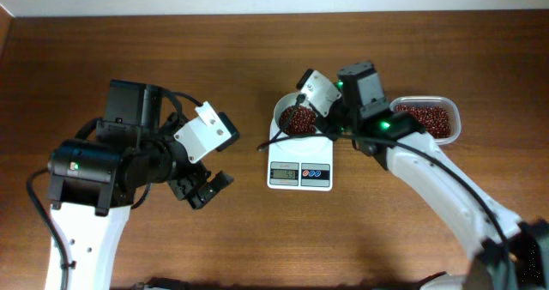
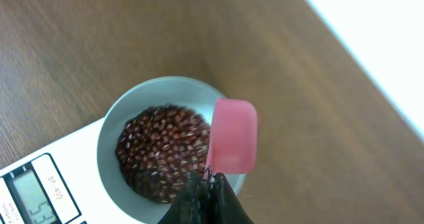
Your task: Scoop and weigh 50g on scale
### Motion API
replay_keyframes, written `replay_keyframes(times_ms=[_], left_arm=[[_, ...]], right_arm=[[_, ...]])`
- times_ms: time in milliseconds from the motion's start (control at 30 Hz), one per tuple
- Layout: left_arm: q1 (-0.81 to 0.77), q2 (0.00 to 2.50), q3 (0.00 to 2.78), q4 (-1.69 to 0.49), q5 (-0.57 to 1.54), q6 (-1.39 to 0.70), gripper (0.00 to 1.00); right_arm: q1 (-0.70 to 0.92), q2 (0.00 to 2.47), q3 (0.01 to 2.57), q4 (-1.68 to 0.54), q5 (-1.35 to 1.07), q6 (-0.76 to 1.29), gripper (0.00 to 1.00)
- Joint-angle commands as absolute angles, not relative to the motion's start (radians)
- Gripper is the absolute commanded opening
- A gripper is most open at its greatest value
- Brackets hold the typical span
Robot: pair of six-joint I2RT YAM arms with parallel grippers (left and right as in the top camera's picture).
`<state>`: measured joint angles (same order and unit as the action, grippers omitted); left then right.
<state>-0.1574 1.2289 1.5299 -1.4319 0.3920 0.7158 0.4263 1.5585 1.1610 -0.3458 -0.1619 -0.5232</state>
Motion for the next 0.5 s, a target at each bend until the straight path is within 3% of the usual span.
replay_keyframes(times_ms=[0,200,333,467], left_arm=[[-0.154,1.229,1.539,-1.431,0.395,0.735,0.99],[-0.154,1.229,1.539,-1.431,0.395,0.735,0.99],[-0.154,1.229,1.539,-1.431,0.395,0.735,0.99],[-0.154,1.229,1.539,-1.431,0.395,0.735,0.99]], right_arm=[[0.397,1.377,1.164,-0.411,-0.115,-0.524,0.04],[0.13,1.171,1.163,-0.627,0.016,-0.438,0.04],[-0.121,1.243,1.163,-0.688,-0.037,-0.258,0.04],[-0.245,1.408,1.163,-0.702,-0.23,-0.241,0.04]])
